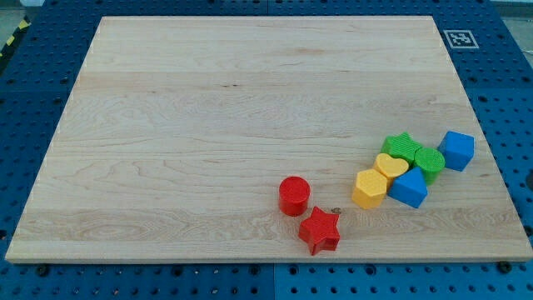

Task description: Nudge the green circle along with the green star a bit up

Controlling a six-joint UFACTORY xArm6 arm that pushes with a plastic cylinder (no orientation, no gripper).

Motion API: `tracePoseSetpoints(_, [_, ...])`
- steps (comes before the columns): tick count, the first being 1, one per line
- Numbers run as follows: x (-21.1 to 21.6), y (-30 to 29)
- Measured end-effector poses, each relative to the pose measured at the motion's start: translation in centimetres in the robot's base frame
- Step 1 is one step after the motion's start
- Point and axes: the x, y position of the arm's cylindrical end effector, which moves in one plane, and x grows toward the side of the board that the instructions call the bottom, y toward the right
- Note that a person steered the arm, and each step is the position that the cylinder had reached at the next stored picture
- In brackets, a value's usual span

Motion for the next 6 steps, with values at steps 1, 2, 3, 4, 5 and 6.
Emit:
tracePoseSetpoints(1, [0.0,-1.1])
tracePoseSetpoints(2, [0.0,-6.4])
tracePoseSetpoints(3, [0.0,-10.0])
tracePoseSetpoints(4, [-1.5,-10.2])
tracePoseSetpoints(5, [-3.0,-13.7])
tracePoseSetpoints(6, [-4.7,-19.0])
